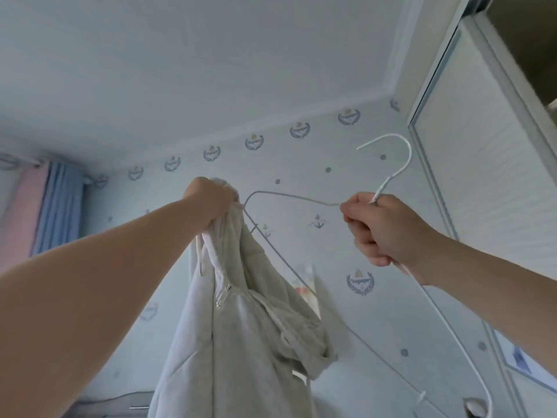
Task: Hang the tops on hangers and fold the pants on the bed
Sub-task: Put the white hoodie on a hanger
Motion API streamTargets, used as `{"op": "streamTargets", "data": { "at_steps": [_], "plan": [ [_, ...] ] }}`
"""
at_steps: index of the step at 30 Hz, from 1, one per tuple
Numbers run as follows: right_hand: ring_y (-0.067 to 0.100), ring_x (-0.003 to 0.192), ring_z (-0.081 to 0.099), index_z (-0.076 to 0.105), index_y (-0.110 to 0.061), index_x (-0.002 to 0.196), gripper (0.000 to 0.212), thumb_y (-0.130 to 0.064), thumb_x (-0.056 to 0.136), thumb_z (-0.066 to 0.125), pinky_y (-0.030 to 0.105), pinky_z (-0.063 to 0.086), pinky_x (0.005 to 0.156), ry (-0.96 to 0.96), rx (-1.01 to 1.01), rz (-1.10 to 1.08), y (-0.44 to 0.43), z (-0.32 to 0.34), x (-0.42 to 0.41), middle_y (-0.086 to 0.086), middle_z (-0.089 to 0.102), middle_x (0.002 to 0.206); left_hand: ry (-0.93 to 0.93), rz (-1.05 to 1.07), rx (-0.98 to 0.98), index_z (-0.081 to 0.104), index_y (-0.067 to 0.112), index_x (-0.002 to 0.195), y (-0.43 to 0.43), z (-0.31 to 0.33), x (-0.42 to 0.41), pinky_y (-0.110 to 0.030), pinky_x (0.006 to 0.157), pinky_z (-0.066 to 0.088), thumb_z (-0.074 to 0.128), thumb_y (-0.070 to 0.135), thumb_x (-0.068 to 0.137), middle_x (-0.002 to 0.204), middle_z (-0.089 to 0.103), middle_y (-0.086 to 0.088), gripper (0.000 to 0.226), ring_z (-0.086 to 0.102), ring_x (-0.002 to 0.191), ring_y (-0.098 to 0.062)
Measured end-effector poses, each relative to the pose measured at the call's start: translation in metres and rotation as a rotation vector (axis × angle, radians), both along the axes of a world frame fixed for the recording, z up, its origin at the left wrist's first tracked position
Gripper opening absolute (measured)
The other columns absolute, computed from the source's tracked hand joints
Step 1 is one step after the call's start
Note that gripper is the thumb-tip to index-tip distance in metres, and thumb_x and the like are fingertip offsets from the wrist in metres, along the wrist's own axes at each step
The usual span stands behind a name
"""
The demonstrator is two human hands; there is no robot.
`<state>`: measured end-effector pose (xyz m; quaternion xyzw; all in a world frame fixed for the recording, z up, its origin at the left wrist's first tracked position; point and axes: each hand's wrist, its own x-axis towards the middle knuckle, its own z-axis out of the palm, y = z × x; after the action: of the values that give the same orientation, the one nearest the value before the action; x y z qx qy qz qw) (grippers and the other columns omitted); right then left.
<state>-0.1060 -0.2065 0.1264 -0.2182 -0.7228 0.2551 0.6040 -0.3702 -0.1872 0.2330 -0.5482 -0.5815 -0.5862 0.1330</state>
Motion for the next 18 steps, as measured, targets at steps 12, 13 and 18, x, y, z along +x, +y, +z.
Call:
{"op": "streamTargets", "data": {
  "at_steps": [12, 13, 18],
  "plan": [
    [0.015, 0.037, 0.022, 0.037, -0.018, 0.061, 0.042, -0.016, 0.102, 0.045, 0.019, 0.017, 0.042, -0.108, -0.05, 0.265, -0.035, -0.048, -0.241, 0.002, 0.03, 0.049, 0.222, 0.417, -0.267, 0.057, 0.004, 0.094, -0.07, -0.037, -0.249, -0.032, 0.072, 0.042, 0.051, 0.017, 0.096, 0.079, 0.053, -0.005, 0.014, 0.054, 0.083, -0.025],
    [0.015, 0.037, 0.022, 0.038, -0.019, 0.06, 0.042, -0.017, 0.102, 0.045, 0.02, 0.017, 0.042, -0.127, -0.055, 0.286, -0.038, -0.055, -0.259, 0.002, 0.03, 0.05, 0.209, 0.436, -0.293, 0.059, 0.001, 0.103, -0.075, -0.042, -0.269, -0.033, 0.075, 0.043, 0.05, 0.017, 0.097, 0.088, 0.057, -0.009, 0.018, 0.055, 0.087, -0.027],
    [0.014, 0.038, 0.025, 0.042, -0.02, 0.062, 0.039, -0.017, 0.102, 0.045, 0.019, 0.018, 0.041, -0.202, -0.117, 0.397, -0.051, -0.098, -0.35, 0.0, 0.033, 0.051, 0.161, 0.423, -0.374, 0.061, -0.004, 0.123, -0.106, -0.082, -0.34, -0.044, 0.094, 0.052, 0.056, 0.015, 0.096, 0.106, 0.06, -0.016, 0.034, 0.059, 0.096, -0.031]
  ]
}}
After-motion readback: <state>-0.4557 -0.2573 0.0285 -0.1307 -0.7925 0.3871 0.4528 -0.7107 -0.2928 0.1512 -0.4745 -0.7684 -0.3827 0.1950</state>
